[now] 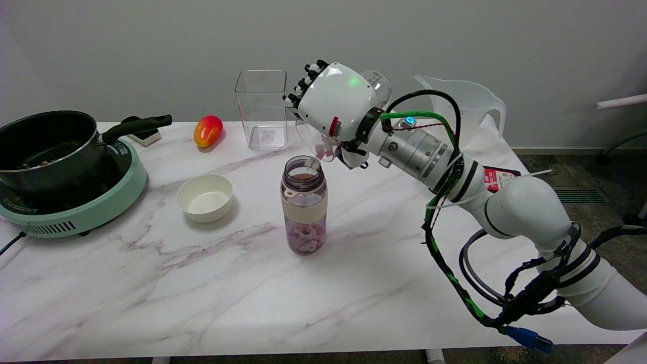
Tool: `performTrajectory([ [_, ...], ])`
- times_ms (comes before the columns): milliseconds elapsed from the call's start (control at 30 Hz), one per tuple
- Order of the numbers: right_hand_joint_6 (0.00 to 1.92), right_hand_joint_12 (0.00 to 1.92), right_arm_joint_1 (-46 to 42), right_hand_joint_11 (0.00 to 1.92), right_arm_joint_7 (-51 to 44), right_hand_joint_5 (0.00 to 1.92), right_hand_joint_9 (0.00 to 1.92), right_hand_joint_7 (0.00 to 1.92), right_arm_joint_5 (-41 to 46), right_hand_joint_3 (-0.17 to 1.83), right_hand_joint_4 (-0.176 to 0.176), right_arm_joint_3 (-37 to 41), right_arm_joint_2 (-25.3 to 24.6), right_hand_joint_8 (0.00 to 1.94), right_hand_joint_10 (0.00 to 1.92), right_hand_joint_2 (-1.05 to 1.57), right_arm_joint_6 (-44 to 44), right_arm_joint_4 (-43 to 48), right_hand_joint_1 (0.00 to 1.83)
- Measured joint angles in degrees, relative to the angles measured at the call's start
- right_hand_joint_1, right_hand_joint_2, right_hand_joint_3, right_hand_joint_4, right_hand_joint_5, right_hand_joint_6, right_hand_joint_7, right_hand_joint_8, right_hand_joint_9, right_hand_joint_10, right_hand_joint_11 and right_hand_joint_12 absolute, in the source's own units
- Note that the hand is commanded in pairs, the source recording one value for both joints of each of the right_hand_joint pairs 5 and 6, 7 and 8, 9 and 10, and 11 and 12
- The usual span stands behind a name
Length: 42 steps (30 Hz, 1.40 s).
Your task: Pour the contents of the measuring cup into the bottle.
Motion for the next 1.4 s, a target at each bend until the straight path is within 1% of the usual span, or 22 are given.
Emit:
performTrajectory([
  [933, 0.86, 0.83, 0.1, 0.83, -0.1, 0.86, 1.11, 1.18, -1.9, 1.35, 0.000, 0.5, 0.0, 1.18, 1.11, -0.12, -1.1, 0.3, 1.52],
  [1200, 0.88, 0.84, 0.2, 0.84, -0.1, 0.88, 1.13, 1.19, -3.0, 1.26, 0.000, 0.7, 0.1, 1.19, 1.13, -0.05, -1.6, 0.6, 1.51],
  [1400, 0.88, 0.85, 0.2, 0.85, -0.2, 0.88, 1.14, 1.19, -3.9, 1.25, 0.000, 0.7, 0.1, 1.19, 1.14, -0.03, -1.9, 0.9, 1.51],
])
